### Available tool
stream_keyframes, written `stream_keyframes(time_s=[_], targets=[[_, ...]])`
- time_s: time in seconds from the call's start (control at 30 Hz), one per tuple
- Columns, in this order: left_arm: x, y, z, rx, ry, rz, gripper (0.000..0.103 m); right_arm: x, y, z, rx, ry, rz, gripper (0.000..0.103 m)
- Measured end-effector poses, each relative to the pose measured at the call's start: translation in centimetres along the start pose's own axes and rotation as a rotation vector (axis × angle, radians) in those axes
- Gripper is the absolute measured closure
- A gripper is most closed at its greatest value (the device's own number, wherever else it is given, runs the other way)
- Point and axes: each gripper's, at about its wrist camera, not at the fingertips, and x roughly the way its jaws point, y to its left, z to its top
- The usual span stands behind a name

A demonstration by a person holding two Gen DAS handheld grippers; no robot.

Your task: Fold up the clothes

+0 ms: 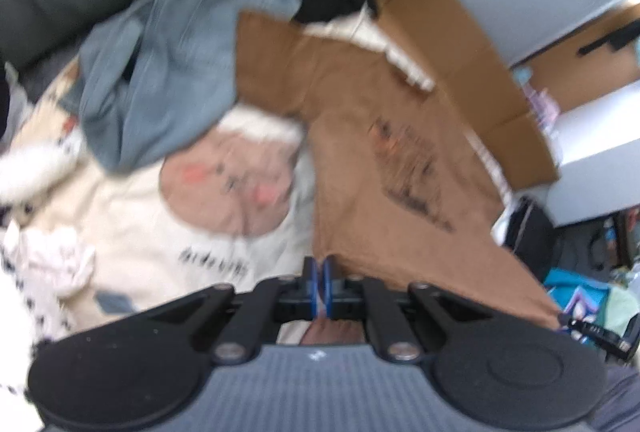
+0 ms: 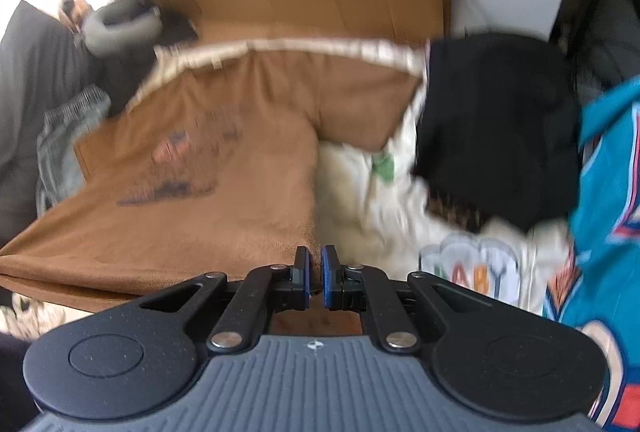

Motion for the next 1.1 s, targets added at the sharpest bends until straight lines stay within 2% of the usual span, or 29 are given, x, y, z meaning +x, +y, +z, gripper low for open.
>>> stream_keyframes(time_s=[0.3,0.5,0.7,0.83,0.97,1.07,1.1], targets=[[7.6,2.8,-2.3,0.100,0.188,0.125,0.100,7.5,-1.6,-5.7,0.025,0.172,-0.048,0.099],[11.5,3.6,-3.7,0.176,0.276,0.186,0.100,11.4,-2.6,-8.2,0.022,0.241,-0.081,0.099],[14.7,3.9,-5.7,0.282,0.356,0.235,0.100,14.8,-3.8,-10.2,0.042,0.284,-0.108,0.099],[17.6,4.7,-6.7,0.312,0.400,0.261,0.100,17.3,-4.5,-11.1,0.052,0.306,-0.120,0.099],[20.0,5.8,-7.5,0.311,0.423,0.255,0.099,19.5,-5.2,-12.1,0.064,0.307,-0.136,0.098],[20.1,6.5,-7.8,0.295,0.437,0.252,0.096,20.2,-5.6,-12.9,0.091,0.298,-0.133,0.095],[19.7,6.7,-7.7,0.286,0.434,0.245,0.092,20.2,-5.7,-13.1,0.102,0.296,-0.126,0.093]])
